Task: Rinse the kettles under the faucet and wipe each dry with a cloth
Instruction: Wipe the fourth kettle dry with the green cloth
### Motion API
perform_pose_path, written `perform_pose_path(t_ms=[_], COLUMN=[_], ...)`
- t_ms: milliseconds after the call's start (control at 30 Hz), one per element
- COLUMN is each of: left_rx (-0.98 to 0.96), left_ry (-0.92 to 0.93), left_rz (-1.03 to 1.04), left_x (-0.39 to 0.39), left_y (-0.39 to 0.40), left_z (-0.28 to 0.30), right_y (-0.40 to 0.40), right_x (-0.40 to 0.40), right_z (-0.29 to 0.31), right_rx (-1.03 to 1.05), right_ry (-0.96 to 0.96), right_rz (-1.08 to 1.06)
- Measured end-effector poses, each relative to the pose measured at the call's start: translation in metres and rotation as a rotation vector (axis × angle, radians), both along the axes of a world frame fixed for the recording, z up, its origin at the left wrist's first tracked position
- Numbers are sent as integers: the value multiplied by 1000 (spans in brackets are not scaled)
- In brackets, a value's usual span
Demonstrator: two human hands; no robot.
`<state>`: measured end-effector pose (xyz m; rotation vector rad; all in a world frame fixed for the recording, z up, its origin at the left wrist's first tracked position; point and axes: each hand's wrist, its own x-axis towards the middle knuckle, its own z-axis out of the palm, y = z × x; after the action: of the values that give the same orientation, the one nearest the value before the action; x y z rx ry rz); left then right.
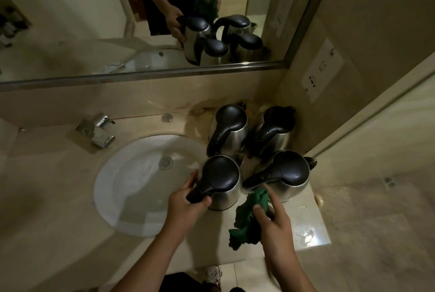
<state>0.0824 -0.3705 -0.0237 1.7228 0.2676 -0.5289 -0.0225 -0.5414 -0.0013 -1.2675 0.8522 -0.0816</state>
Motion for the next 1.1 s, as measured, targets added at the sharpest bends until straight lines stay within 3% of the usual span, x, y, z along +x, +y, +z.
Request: perform_pose_path(t_ms=[100,133,200,267,400,467,533,633,733,800,900,1100], left_rx=[5,-84,-299,-383,-364,-188,-250,-551,-743,-792,-679,-248], left_ry=[27,85,199,190,236,197,197,349,505,488,326,96], left_rz=[-44,13,139,130,-52,-101,52,276,398,433,379,238], left_x=[-4,-2,5,11,11,10,8,9,19,25,37,64], left_y=[-18,-27,-47,-57,-42,-24,-5,19,41,56,75,123], left_z=[-4,-5,-5,0,8,8,15,42,68,81,90,87], right_y=[-1,0,3,7,19,28,40,75,118,147,186,241], right_x=[5,7,11,17,33,41,55,84,109,120,137,165], right_z=[9,13,18,22,34,41,44,52,65,77,82,70], right_rx=[238,268,219,119,144,162,68,-89,-96,-121,-164,-223], right_ry=[-118,-155,-182,-181,-216,-226,-225,-181,-136,-132,-106,-52], right_rz=[5,30,76,92,10,13,77,180,296,396,417,288])
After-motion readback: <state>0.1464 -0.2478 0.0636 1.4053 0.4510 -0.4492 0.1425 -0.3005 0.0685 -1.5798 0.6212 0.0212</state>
